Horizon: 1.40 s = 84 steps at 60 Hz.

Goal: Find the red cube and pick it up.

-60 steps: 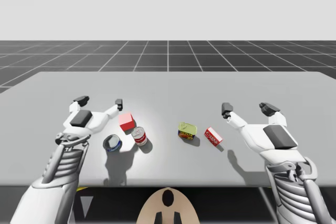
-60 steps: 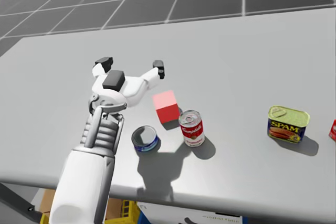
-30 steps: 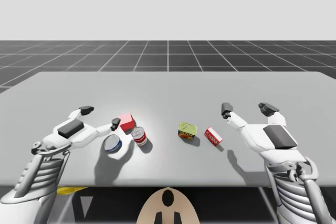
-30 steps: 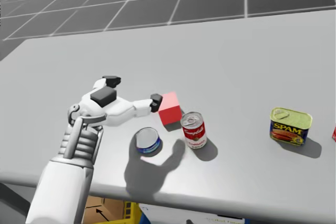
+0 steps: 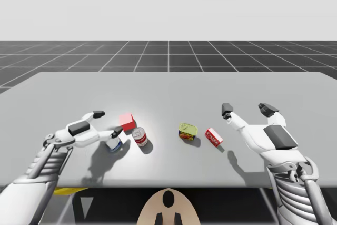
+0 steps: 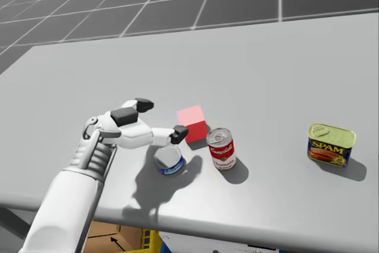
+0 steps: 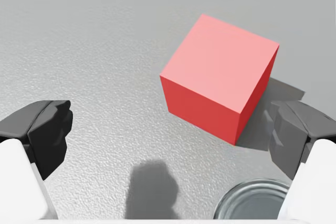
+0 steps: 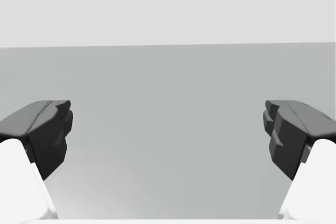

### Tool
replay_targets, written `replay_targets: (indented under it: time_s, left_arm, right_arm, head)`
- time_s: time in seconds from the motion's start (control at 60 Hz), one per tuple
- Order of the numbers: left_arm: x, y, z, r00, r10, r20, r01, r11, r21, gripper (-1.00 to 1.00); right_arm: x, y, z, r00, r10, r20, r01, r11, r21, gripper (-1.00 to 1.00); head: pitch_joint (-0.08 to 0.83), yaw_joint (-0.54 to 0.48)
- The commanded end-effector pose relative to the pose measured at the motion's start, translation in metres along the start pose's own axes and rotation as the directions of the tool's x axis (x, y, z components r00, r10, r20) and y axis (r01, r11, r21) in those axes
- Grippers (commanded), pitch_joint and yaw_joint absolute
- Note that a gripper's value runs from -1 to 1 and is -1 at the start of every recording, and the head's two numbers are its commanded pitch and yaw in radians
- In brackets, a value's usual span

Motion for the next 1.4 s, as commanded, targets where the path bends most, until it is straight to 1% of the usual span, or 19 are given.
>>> replay_targets:
  time_s: [0.017,0.183,0.333,0.433,0.567,0.683,0.7,0.717,0.733,0.75,0.817,0.917,1.033,1.1,1.117,1.167,1.233,1.3,1.4]
  left_arm:
    - [-0.001,0.005,-0.026,0.999,-0.033,-0.041,0.029,0.995,-0.096,-1.00]
    - [-0.006,0.007,-0.050,0.996,-0.051,-0.073,0.042,0.992,-0.121,-1.00]
    - [-0.007,0.007,-0.062,0.995,-0.061,-0.074,0.051,0.989,-0.136,-1.00]
    - [-0.008,0.006,-0.072,0.995,-0.058,-0.079,0.047,0.989,-0.143,-1.00]
    - [-0.009,0.004,-0.080,0.995,-0.061,-0.080,0.049,0.988,-0.145,-1.00]
    - [-0.010,0.000,-0.081,0.995,-0.074,-0.072,0.061,0.984,-0.167,-1.00]
    - [-0.011,-0.001,-0.080,0.994,-0.080,-0.070,0.068,0.984,-0.166,-0.81]
    - [-0.011,-0.001,-0.080,0.994,-0.079,-0.070,0.066,0.984,-0.164,-0.45]
    - [-0.011,-0.002,-0.080,0.994,-0.079,-0.070,0.067,0.984,-0.163,-0.17]
    - [-0.012,-0.003,-0.079,0.994,-0.080,-0.069,0.067,0.983,-0.173,0.91]
    - [-0.014,-0.005,-0.077,0.993,-0.091,-0.069,0.076,0.980,-0.185,1.00]
    - [-0.016,-0.007,-0.076,0.992,-0.107,-0.068,0.092,0.976,-0.196,1.00]
    - [-0.018,-0.009,-0.074,0.990,-0.123,-0.067,0.107,0.972,-0.208,1.00]
    - [-0.019,-0.009,-0.074,0.990,-0.125,-0.067,0.109,0.972,-0.207,1.00]
    - [-0.019,-0.009,-0.073,0.990,-0.124,-0.066,0.109,0.973,-0.205,1.00]
    - [-0.020,-0.009,-0.073,0.990,-0.123,-0.065,0.107,0.973,-0.204,1.00]
    - [-0.019,-0.009,-0.072,0.990,-0.122,-0.063,0.107,0.974,-0.200,1.00]
    - [-0.017,-0.008,-0.071,0.991,-0.121,-0.060,0.108,0.975,-0.195,0.99]
    - [-0.008,-0.004,-0.065,0.993,-0.115,-0.036,0.107,0.979,-0.175,1.00]
  right_arm:
    - [-0.001,0.001,0.000,1.000,-0.011,-0.002,0.011,1.000,0.001,-1.00]
    - [0.000,0.000,0.001,1.000,-0.015,-0.002,0.015,1.000,0.002,-1.00]
    - [0.000,0.000,0.001,1.000,-0.016,-0.002,0.016,1.000,0.004,-1.00]
    - [0.000,0.000,0.001,1.000,-0.018,-0.002,0.018,1.000,0.004,-1.00]
    - [0.000,0.000,0.001,1.000,-0.018,-0.002,0.018,1.000,0.005,-1.00]
    - [0.000,0.000,0.001,1.000,-0.019,-0.001,0.019,1.000,0.006,-1.00]
    - [0.000,0.000,0.001,1.000,-0.019,-0.001,0.019,1.000,0.006,-1.00]
    - [0.000,0.000,0.001,1.000,-0.019,-0.001,0.019,1.000,0.006,-1.00]
    - [0.000,0.000,0.001,1.000,-0.019,-0.001,0.019,1.000,0.006,-1.00]
    - [0.000,0.000,0.001,1.000,-0.019,0.000,0.019,1.000,0.006,-1.00]
    - [0.000,0.000,0.001,1.000,-0.020,0.000,0.020,1.000,0.006,-1.00]
    - [0.000,-0.001,0.001,1.000,-0.019,0.000,0.019,1.000,0.005,-1.00]
    - [0.000,0.000,0.001,1.000,-0.018,0.000,0.018,1.000,0.004,-1.00]
    - [0.000,-0.001,0.001,1.000,-0.018,0.001,0.018,1.000,0.003,-1.00]
    - [0.000,-0.001,0.001,1.000,-0.017,0.001,0.017,1.000,0.002,-1.00]
    - [0.000,-0.001,0.001,1.000,-0.015,0.002,0.015,1.000,0.001,-1.00]
    - [0.000,-0.001,0.001,1.000,-0.013,0.004,0.013,1.000,0.002,-1.00]
    - [0.001,-0.002,0.001,1.000,-0.011,0.005,0.011,1.000,0.002,-1.00]
    - [0.001,-0.002,0.000,1.000,-0.011,0.007,0.011,1.000,0.003,-1.00]
  head:
    - [0.596,0.32]
    - [0.598,0.31]
    - [0.601,0.31]
    - [0.602,0.30]
    - [0.604,0.30]
    - [0.604,0.30]
    - [0.603,0.30]
    - [0.602,0.30]
    - [0.601,0.30]
    - [0.600,0.30]
    - [0.599,0.30]
    - [0.593,0.30]
    - [0.561,0.30]
    - [0.508,0.30]
    - [0.481,0.30]
    - [0.453,0.30]
    - [0.379,0.30]
    - [0.337,0.30]
    - [0.309,0.30]
